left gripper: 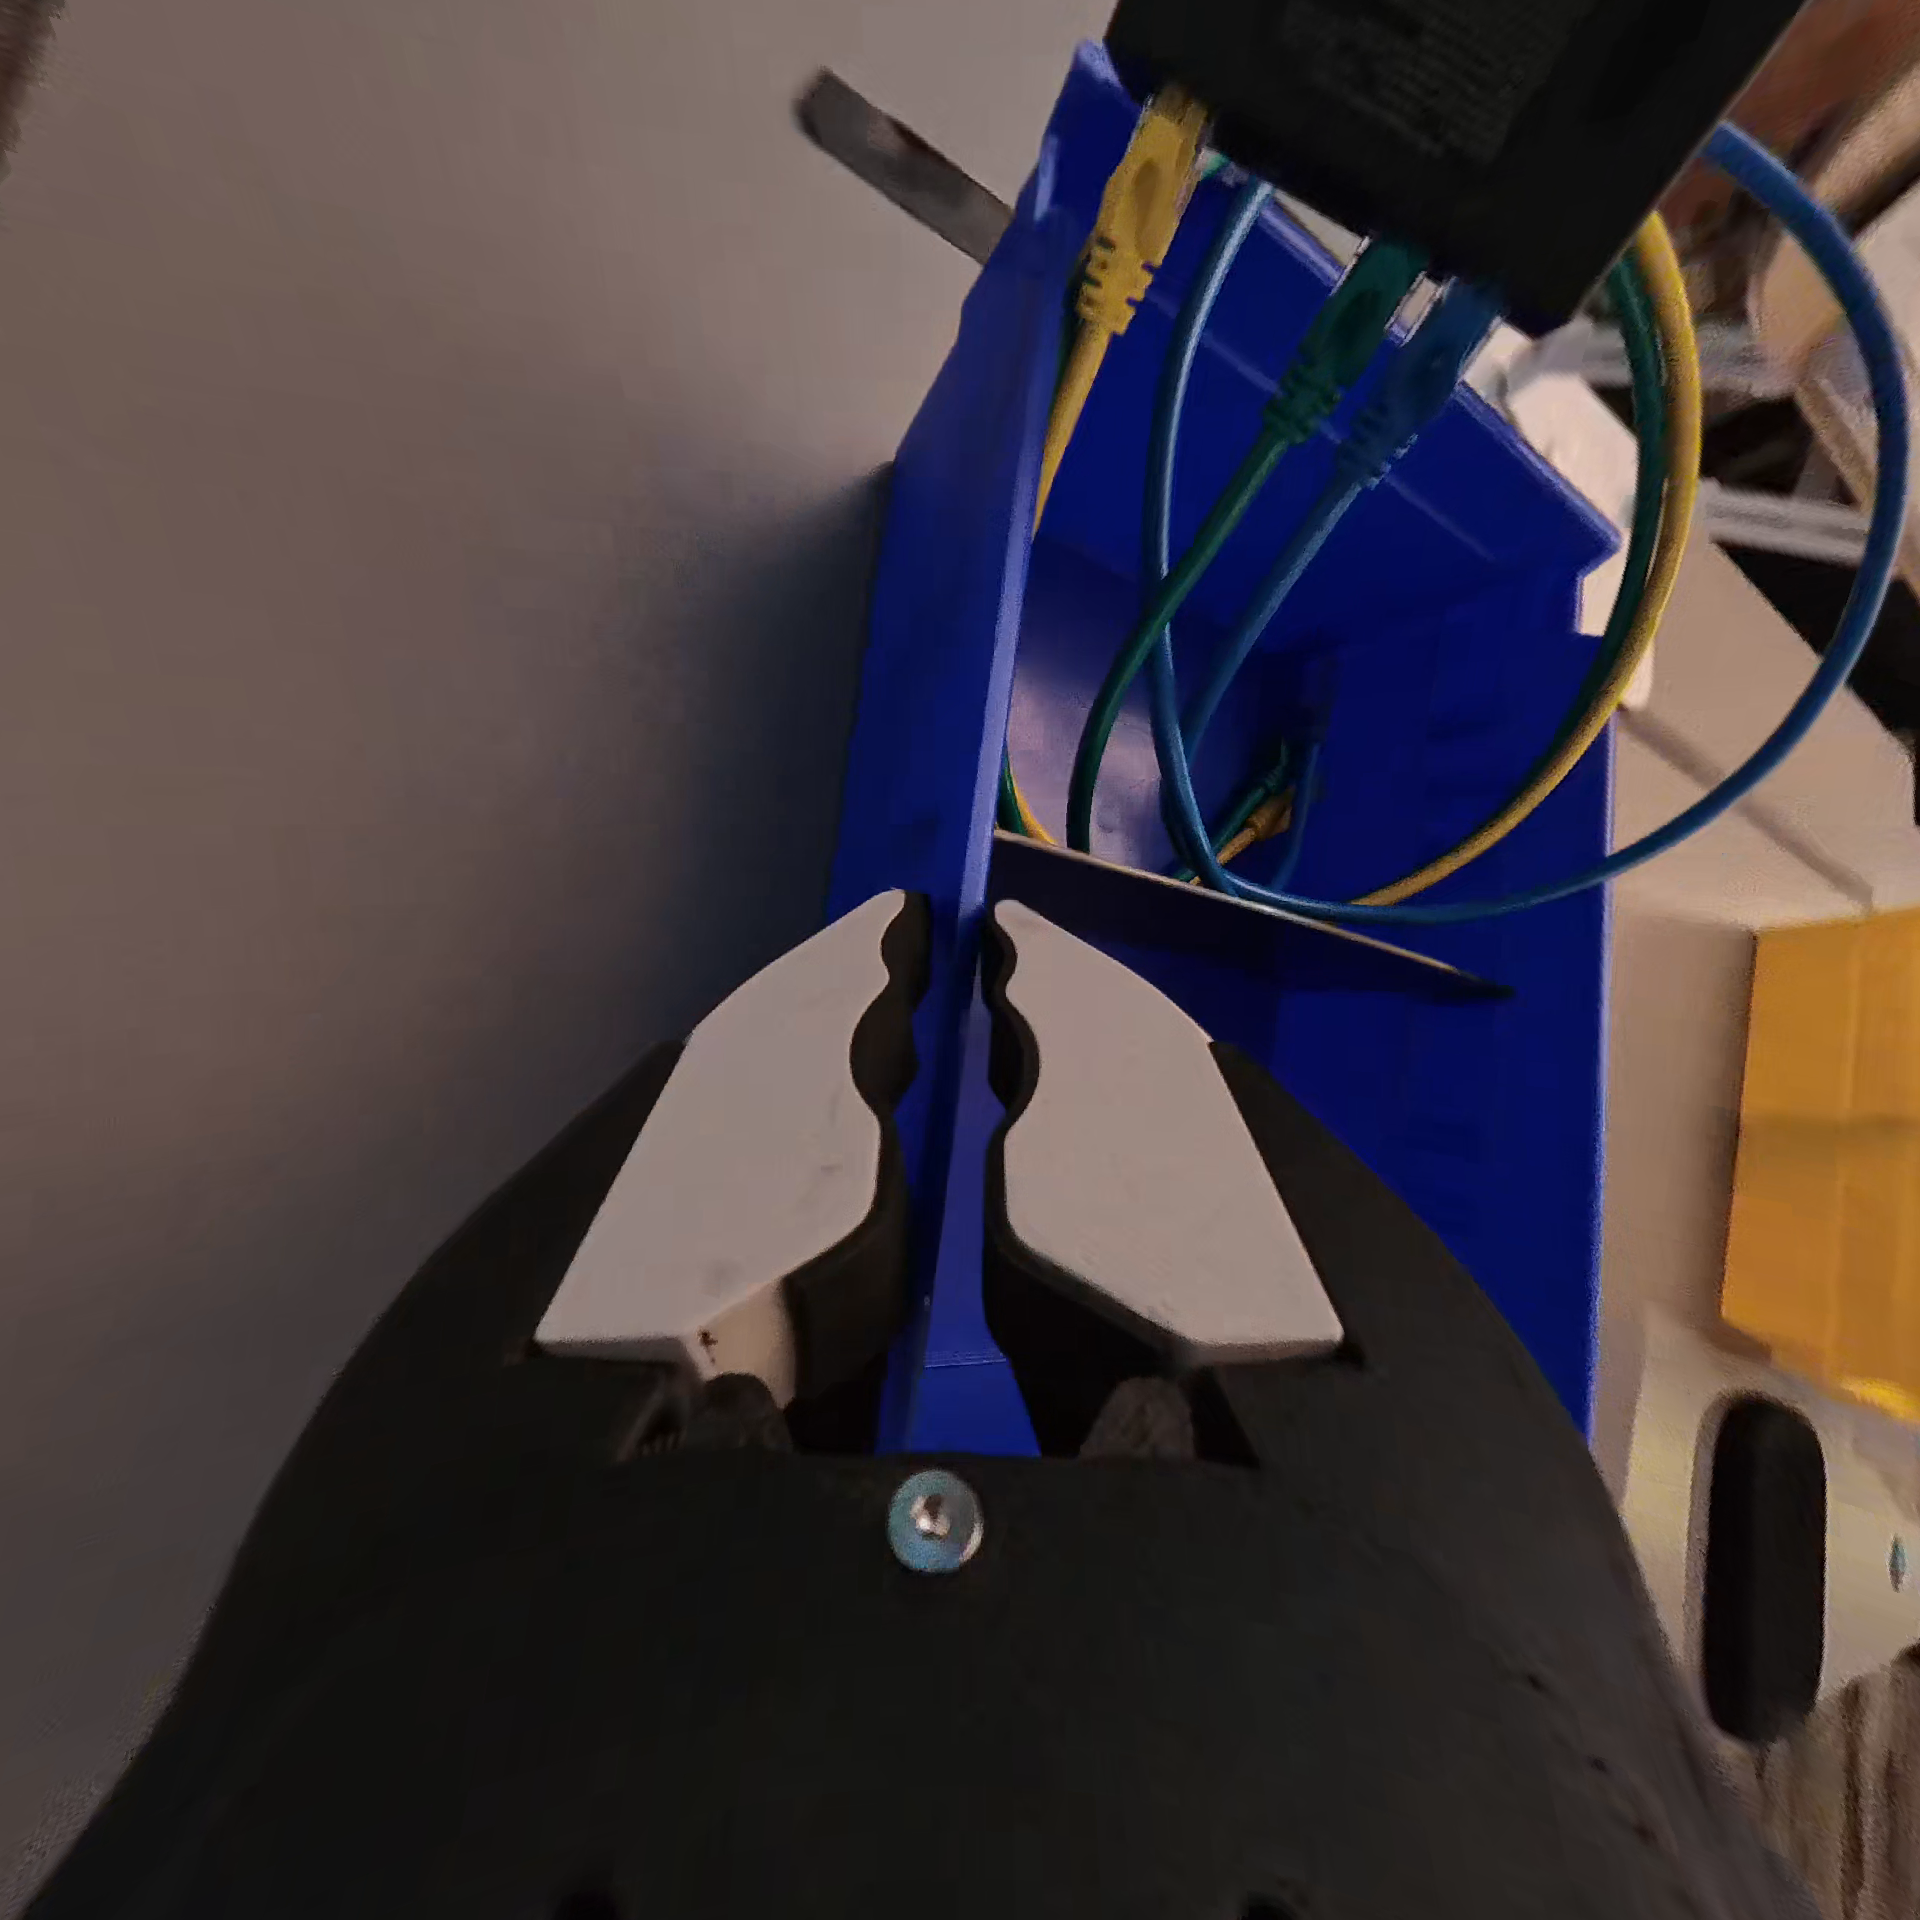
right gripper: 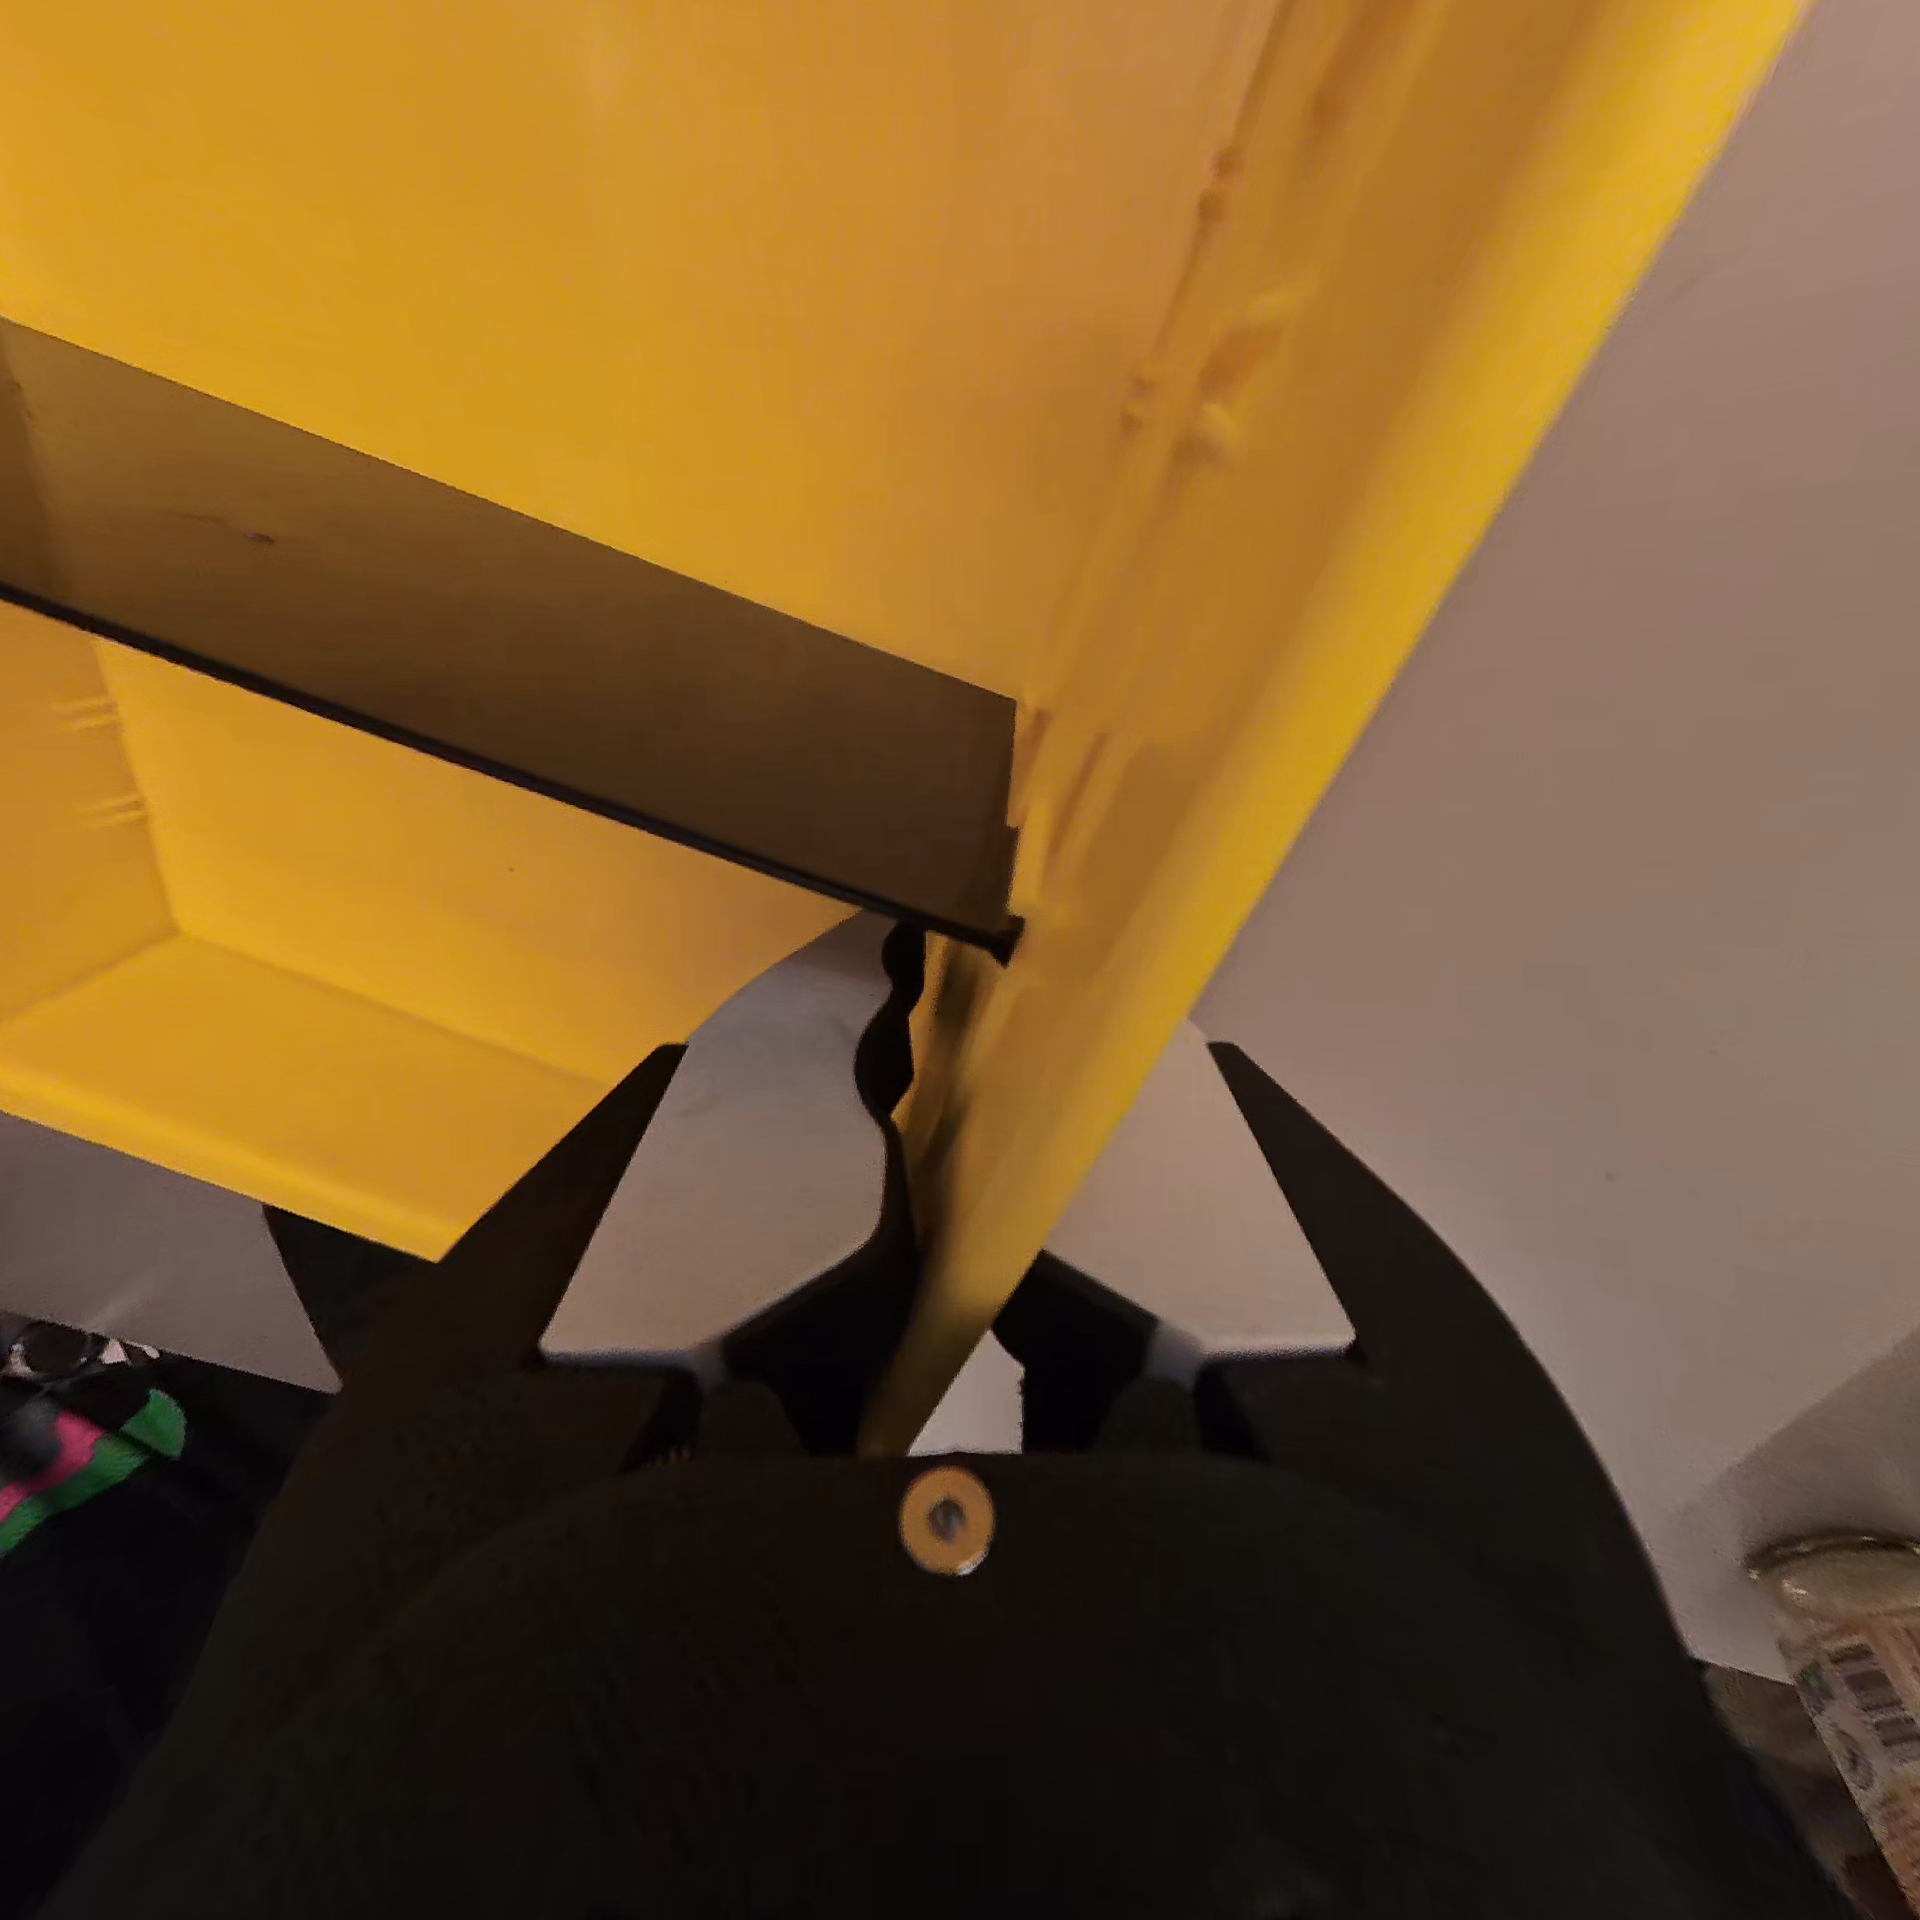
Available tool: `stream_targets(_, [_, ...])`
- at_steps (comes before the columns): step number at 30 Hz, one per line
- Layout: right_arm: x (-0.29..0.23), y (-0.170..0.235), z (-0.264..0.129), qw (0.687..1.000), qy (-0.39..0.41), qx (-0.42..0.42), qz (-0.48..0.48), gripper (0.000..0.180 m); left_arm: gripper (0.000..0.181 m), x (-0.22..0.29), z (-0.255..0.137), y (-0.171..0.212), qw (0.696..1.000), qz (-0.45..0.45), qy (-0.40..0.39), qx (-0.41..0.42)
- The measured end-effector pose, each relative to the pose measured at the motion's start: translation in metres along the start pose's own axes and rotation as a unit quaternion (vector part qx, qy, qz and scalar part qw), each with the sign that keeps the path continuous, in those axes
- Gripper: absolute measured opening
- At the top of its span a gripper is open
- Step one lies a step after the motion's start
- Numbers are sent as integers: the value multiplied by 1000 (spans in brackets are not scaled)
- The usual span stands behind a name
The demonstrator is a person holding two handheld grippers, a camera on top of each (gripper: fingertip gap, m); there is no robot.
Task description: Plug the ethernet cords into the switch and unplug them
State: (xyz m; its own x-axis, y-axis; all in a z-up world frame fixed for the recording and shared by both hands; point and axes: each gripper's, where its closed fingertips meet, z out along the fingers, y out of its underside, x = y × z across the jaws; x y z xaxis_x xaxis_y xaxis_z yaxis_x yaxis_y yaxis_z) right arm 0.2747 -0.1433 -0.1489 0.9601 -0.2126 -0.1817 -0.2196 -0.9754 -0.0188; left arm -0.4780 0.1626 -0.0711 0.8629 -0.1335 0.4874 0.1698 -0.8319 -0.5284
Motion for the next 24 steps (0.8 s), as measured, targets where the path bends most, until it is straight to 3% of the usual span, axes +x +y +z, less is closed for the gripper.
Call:
stream_targets(5, [3, 3, -1, 1000, 11, -17, -19, 8, 9, -16, -8, -5, 999, -28, -6, 24])
stream_targets(24, [2, 15, -2, 1000, 8, -14, 4, 7, 7, -8, 4, -14, 1000, 18, -14, 21])
